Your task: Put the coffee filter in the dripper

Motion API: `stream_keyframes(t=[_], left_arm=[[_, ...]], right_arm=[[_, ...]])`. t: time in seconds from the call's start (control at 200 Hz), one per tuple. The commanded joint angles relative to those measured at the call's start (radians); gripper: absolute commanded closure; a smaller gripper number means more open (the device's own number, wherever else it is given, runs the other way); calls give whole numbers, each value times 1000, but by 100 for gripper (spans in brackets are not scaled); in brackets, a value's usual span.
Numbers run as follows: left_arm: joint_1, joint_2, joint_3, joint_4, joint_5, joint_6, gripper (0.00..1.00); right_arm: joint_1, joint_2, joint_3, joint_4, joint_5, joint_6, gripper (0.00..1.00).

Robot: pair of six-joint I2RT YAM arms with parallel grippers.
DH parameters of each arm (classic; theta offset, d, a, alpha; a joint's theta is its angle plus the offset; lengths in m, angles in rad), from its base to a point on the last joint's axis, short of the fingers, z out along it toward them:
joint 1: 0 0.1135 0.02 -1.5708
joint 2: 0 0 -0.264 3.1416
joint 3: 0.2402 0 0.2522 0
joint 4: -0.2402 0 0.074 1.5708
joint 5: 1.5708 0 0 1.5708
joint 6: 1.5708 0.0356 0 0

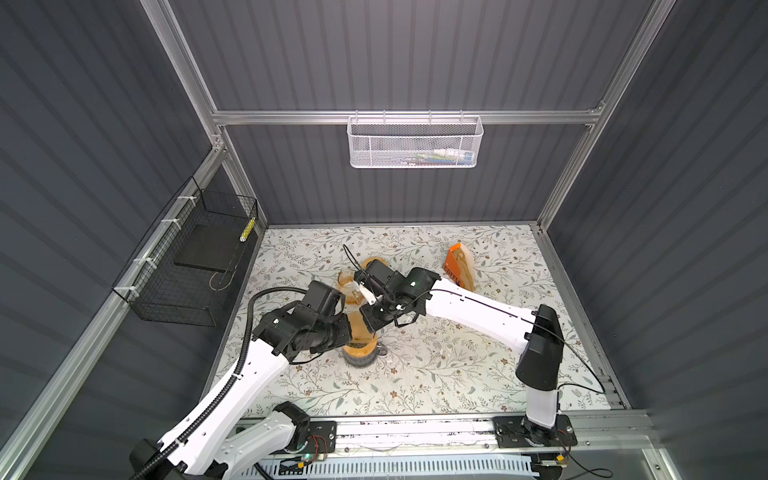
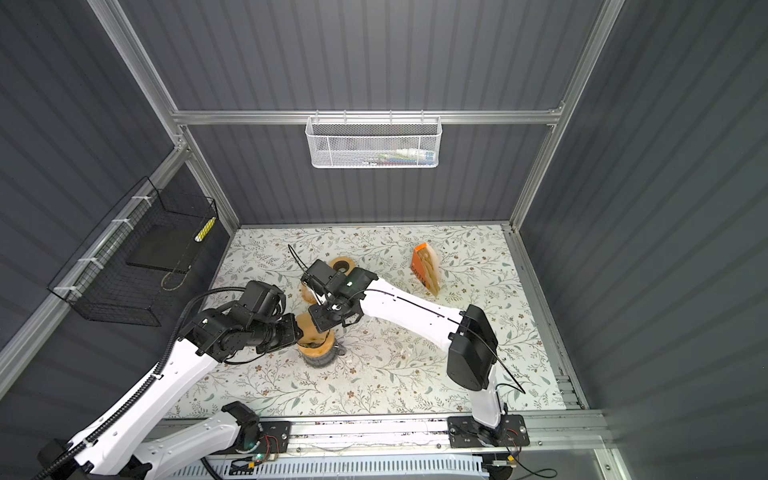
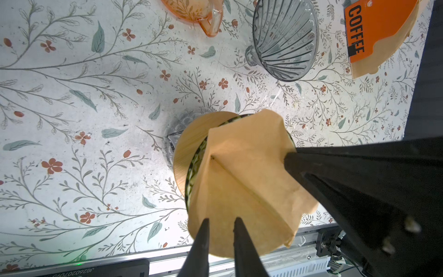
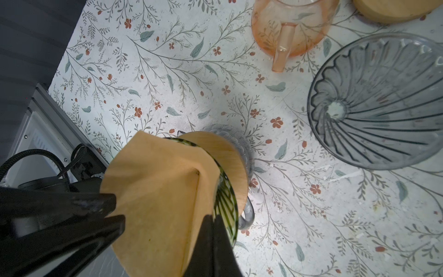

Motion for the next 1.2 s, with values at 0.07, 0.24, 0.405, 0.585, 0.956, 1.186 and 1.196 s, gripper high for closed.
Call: stream_keyframes(t=[0.07,0.24,0.405,0.585,0.956,1.186,1.196], left_arm=[[-4,-12,-21,4,1,1,79],[-4,-8,-31,4,-2,-1,80],[-4,-7,-31,32,-10,0,80],[-4,-7,-37,36,-11,-2,80],[-3,0,-51,51,-8,-4,80],[-4,5,-58,57,-7,-2,80],[-4,5,-57,57,-7,-2,80]], right_arm=[[6,-28,-14,9,32,13,99],[5,-25,-20,9,37,13,99],[6,-24,-27,10,48,13,99],[7,-22,-33,9,51,12,99],[6,-18,-40,9,55,11,99],[7,-18,-40,13,51,10,99],[8,-18,-40,13,50,10,99]])
